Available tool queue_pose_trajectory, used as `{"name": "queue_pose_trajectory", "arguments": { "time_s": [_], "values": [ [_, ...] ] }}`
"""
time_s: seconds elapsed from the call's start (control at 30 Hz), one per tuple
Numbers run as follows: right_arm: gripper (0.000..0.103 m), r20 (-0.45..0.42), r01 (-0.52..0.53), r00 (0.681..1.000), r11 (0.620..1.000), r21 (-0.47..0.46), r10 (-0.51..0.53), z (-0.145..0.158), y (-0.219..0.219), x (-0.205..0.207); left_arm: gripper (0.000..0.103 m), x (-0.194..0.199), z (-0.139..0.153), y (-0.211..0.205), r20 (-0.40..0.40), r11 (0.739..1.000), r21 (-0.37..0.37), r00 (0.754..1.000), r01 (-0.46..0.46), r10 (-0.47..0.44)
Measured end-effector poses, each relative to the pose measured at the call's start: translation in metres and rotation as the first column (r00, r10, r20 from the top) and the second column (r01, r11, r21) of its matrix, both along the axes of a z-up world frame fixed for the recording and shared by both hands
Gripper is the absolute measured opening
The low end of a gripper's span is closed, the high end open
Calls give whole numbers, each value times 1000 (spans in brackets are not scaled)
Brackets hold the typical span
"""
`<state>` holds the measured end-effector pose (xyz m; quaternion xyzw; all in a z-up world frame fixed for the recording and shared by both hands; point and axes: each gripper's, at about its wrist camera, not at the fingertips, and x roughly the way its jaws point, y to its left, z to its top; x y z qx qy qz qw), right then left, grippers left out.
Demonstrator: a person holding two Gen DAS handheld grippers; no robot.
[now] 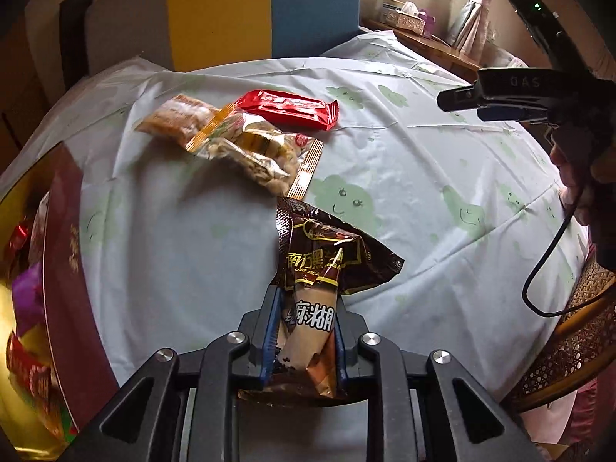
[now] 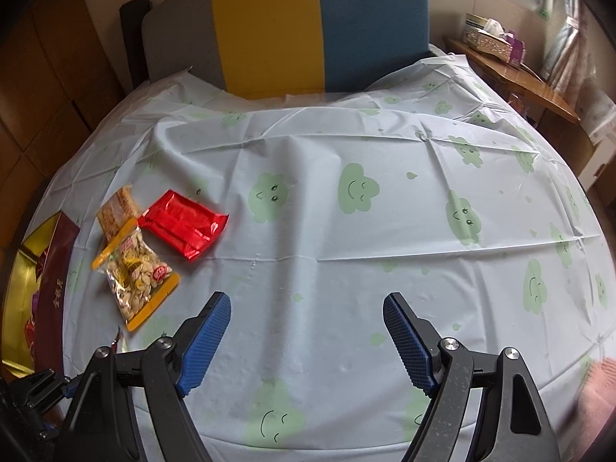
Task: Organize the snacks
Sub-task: 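Lift the brown sesame-paste pack above the table with the left gripper, then grasp the clear pistachio bag with right while left holds the brown pack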
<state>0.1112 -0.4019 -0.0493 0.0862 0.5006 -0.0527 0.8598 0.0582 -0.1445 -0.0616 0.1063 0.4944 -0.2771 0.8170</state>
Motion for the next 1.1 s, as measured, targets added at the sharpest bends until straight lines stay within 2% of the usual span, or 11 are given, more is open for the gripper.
{"name": "queue_pose_trajectory", "arguments": {
  "time_s": [0.33, 0.57, 0.73, 1.0, 1.1],
  "values": [
    [82, -33, -138, 990, 990, 32, 139, -13, 29, 2, 26, -18, -7, 2, 112, 1000, -6, 994, 12, -12],
    [82, 18, -227, 974, 954, 194, 228, -11, 52, 5, 27, -21, -7, 8, 133, 999, -33, 991, 22, -17],
    [82, 29, -310, 950, 925, 220, 311, -10, 88, 31, 27, -22, -8, 10, 141, 998, -55, 990, 29, -21],
    [82, -53, -463, 881, 879, 116, 471, -32, 152, 87, 27, -21, -8, 15, 129, 995, -94, 992, 26, -13],
    [87, -92, -498, 858, 863, 89, 505, -42, 164, 101, 28, -19, -9, 17, 123, 994, -106, 992, 26, -13]
  ]
}}
